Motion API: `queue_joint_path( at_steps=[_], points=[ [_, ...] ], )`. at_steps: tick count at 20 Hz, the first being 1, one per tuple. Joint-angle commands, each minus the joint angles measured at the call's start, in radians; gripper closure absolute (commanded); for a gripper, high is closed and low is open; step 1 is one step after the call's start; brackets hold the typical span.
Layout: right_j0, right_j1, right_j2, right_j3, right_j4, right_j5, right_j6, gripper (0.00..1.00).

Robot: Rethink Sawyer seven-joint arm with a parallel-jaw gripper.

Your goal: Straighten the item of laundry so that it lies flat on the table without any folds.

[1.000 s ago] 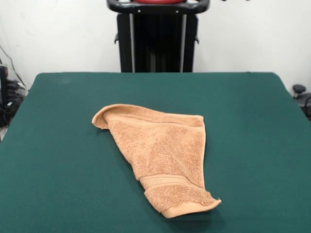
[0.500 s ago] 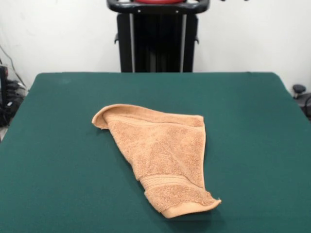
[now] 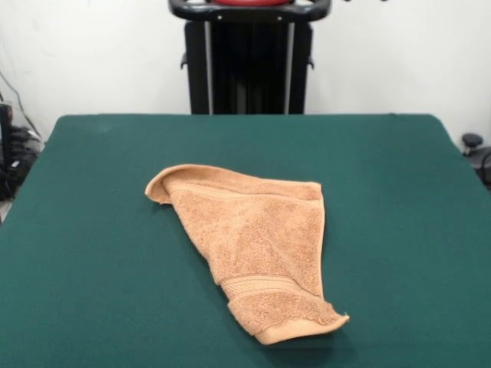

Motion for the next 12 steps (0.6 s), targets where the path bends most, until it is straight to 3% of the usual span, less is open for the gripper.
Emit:
queue_joint_path(
  at_steps=[1,12],
  points=[
    [0.009,0.024,0.01,-0.018,-0.022,-0.032,0.169,0.0],
    [0.006,0.021,0.008,-0.027,-0.017,-0.003,0.146,0.0]
  ],
)
